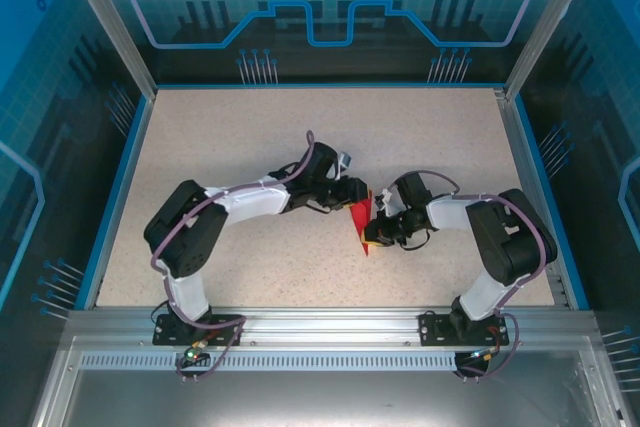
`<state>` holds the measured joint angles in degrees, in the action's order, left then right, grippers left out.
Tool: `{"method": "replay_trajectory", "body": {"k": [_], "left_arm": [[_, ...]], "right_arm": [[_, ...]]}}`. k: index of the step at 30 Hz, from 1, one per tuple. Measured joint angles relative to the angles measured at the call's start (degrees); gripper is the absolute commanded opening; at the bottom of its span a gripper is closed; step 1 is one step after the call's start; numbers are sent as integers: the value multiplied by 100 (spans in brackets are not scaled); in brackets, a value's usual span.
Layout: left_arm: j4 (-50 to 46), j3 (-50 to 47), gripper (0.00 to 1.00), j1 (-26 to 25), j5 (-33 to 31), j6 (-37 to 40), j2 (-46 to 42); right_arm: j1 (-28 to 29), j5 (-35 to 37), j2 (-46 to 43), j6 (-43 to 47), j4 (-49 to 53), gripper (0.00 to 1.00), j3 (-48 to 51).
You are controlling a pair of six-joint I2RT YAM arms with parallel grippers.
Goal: Fold a paper plane with a square sheet of paper (pick it up from the middle)
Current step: Fold the wing for the fifth time at the center of the table.
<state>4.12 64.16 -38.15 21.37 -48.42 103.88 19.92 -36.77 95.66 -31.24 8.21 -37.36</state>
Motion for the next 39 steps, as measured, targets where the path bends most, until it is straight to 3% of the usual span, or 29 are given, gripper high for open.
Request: {"method": "replay_trajectory", "body": {"k": [10,39], "left_arm": [[9,-190,28,199,-70,57,138],[304,59,27,245,120,249,1154]], "right_arm": [[-4,-142,61,199,168,6,-42],[-9,-149,125,221,332,5,-136]]}}
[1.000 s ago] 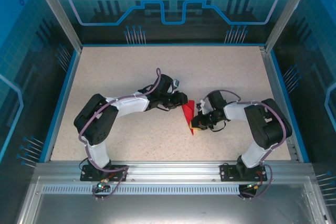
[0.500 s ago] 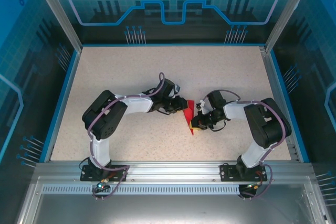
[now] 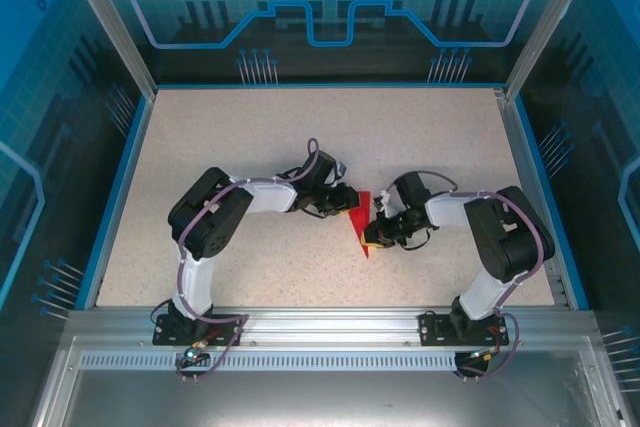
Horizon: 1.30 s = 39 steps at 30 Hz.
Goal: Fold a paper plane with a square sheet of paper (pick it up from the middle)
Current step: Fold the wing for the fifth time at the center of the table.
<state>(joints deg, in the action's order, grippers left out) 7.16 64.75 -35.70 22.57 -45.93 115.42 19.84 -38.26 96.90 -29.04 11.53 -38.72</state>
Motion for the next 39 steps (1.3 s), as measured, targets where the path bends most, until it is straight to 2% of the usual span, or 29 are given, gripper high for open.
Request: {"method": "replay_trajectory", "body": {"k": [22,39], "left_arm": [[-101,273,25,498,236,415,297],[-761,1038,26,955,363,868,575]], "right_arm": [[11,70,-15,2,94,3,-26],[9,70,-15,35,111,4,-31]]}}
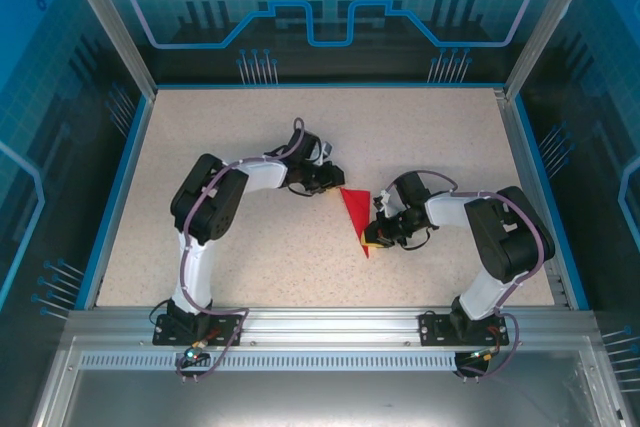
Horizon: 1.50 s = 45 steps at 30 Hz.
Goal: Fold a paper plane with a square sheet of paper (pick it up from the middle)
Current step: Fold the wing for the fifth time at the center of the table.
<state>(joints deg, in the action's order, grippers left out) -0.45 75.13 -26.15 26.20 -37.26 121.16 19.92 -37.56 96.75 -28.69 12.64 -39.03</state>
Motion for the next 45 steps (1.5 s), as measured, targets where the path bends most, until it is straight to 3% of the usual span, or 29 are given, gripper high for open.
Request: {"method": "replay_trajectory", "body": {"k": [9,14,21,33,45], "left_arm": [[-214,-76,25,42,2,13,-728],[-79,-428,22,-391,17,-9,-1300],[20,-793,20,-1058,175,-26,-1121],[389,-962,19,-1027,330,-83,-393],[380,-901,17,-994,367,-177,-334]], "right_arm": [[0,7,2,31,98,5,-37],[0,20,2,33,146,5,-48],[0,22,2,33,146,6,-48],[0,48,-55,24,146,9,-22],[96,136,-546,-452,61,11,-50]]}}
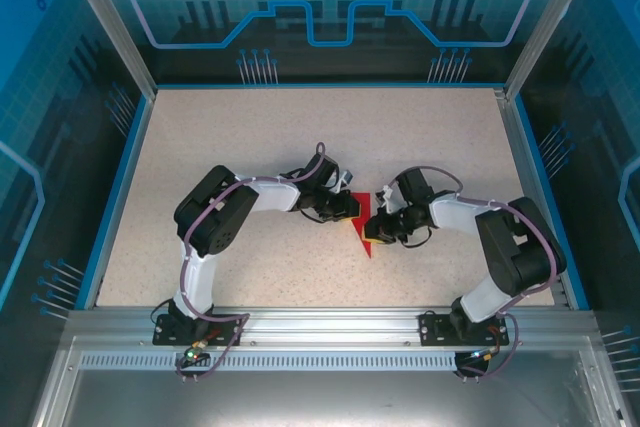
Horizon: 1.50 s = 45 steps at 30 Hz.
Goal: Fold a paper plane with a square sheet of paper (pick it up from the middle)
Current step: Fold the wing for the fifth time at the center of the table.
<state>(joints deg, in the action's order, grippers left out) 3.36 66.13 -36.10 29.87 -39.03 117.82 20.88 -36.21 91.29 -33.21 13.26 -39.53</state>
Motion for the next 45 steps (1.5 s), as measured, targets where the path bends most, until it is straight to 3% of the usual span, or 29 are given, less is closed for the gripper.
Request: {"method": "replay_trajectory", "body": {"k": [15,39,45], "left_arm": [[-9,66,18,-2,28,-4,42],[-352,295,14,26,-87,-2,138],[-376,295,21,26,-136,20,85]], "right_arm": [[164,345,616,-57,-81,8,-271],[125,17,-129,4,-671,12,798],[120,57,-118,0,-549,8,787]]}}
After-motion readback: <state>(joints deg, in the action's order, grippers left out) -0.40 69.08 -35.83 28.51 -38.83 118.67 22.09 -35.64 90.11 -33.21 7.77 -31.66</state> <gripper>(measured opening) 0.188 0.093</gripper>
